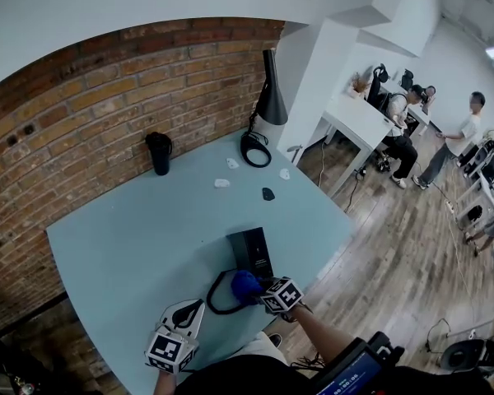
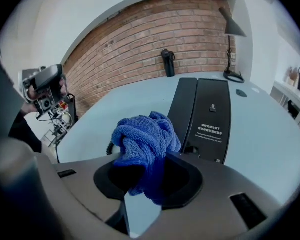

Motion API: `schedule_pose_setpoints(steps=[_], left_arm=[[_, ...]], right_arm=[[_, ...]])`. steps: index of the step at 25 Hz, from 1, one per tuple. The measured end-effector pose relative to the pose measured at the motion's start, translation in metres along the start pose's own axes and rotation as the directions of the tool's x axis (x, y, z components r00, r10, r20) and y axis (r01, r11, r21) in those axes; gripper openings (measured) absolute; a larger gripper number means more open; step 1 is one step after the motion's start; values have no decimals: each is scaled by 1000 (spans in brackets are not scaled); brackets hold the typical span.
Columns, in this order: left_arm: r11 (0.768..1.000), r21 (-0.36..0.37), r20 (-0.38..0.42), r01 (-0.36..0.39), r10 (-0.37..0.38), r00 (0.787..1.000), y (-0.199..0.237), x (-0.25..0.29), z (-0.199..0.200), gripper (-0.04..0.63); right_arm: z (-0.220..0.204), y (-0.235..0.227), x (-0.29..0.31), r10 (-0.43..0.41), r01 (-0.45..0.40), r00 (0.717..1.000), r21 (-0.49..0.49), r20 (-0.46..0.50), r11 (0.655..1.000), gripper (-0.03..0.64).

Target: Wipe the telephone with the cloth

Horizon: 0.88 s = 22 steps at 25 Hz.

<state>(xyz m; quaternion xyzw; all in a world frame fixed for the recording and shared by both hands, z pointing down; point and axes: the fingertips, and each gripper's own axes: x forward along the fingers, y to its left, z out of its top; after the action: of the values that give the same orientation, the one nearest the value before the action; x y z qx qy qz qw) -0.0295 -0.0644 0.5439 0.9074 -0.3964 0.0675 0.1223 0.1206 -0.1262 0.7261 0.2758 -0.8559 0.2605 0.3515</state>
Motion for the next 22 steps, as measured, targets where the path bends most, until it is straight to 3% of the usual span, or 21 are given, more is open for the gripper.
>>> schedule_pose_setpoints(steps=[3,5,7,8,10,12,14,19,22], left_arm=[[1000,-6,4,-2,2,1000,4,0,0,15],[1000,-19,15,-7,7,1000,8,-1,3,14],[999,-38,23,-14,15,1000,13,-3,3,14],[999,-45,22,-20,21,1000,15,-3,2,15],[998,-53,15,-30,31,999,19,-5,0,14],[998,-58,11,-40,40,999,22,-6,-2,14],[997,-66,7,-49,49,999,24,-7,-4,15],[995,-73,1,-69,69,998,27,-10,-7,15],[994,-74,-3,-77,77,997,29,-12,-10,15]], right_arm=[[15,9,-14,158,-158,987,-3,-25,987,143],[48,18,-32,280,-282,957,23,74,959,144],[90,13,-48,307,-320,929,32,205,947,144],[111,4,-54,273,-290,925,26,264,957,144],[146,-23,-60,139,-154,926,14,351,988,144],[170,-50,-61,-15,16,923,1,384,1000,143],[182,-68,-58,-118,134,921,-16,371,991,144],[170,-91,-27,-249,275,937,-79,246,958,143],[163,-98,-15,-283,300,931,-42,232,953,143]])
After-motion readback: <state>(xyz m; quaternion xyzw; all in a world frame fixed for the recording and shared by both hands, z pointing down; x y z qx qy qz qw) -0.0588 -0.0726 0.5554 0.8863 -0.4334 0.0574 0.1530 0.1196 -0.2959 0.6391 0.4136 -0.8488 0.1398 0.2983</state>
